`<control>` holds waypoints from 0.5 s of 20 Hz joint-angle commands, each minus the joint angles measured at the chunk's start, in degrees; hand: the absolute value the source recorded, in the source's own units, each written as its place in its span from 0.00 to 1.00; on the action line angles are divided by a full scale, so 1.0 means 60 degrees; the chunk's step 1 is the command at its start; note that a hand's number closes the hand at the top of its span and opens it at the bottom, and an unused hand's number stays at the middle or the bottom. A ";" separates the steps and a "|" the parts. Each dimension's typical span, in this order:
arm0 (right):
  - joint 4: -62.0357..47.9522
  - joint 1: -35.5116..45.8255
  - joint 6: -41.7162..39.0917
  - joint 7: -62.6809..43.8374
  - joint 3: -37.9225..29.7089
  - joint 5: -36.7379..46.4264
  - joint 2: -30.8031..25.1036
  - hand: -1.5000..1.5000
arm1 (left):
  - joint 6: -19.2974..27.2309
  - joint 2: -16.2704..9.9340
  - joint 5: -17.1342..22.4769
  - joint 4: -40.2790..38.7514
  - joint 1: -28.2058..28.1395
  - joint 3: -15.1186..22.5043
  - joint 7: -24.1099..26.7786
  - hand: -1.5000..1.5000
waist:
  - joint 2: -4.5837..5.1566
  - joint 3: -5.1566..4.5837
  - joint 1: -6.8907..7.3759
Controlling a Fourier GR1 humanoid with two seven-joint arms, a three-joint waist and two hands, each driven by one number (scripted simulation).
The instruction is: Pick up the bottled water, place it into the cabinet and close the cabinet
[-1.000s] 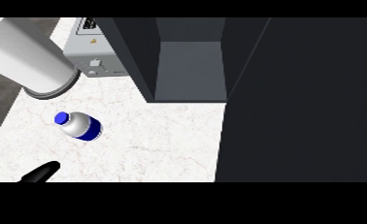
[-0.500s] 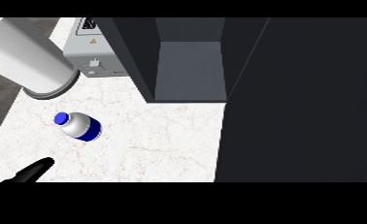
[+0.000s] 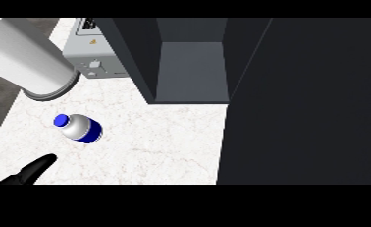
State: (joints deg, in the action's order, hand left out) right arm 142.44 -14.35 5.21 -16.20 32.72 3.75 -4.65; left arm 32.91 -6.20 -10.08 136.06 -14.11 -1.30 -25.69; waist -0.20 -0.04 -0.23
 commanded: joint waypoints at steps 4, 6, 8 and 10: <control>0.0966 0.0256 0.0299 -0.0672 0.0081 0.1000 -0.0319 0.00 | -0.0467 0.0063 0.0702 -0.0949 0.0016 -0.0548 0.0836 0.00 | 0.0012 -0.0003 0.0010; 0.0918 -0.0319 0.0429 -0.0192 0.0955 0.1430 -0.0451 0.00 | -0.0316 0.0534 0.0605 -0.1782 -0.0156 -0.0389 0.1945 0.00 | -0.0004 -0.0006 -0.0043; 0.0670 0.0039 0.0511 -0.0197 0.0518 0.1263 -0.0444 0.00 | -0.0547 0.0131 0.1184 -0.1948 0.0375 -0.1142 0.1583 0.00 | 0.0014 -0.0003 -0.0013; 0.0863 0.0247 0.0544 -0.0405 0.0303 0.1030 -0.0531 0.00 | -0.0774 0.0346 0.1804 -0.2956 0.0117 -0.1489 0.2707 0.00 | 0.0015 -0.0012 0.0006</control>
State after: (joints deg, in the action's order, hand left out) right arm 142.05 -13.37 8.00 -15.77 34.92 5.20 -6.73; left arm 29.86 -4.53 -3.57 124.83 -13.86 -6.51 -15.04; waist -0.17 -0.08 -0.29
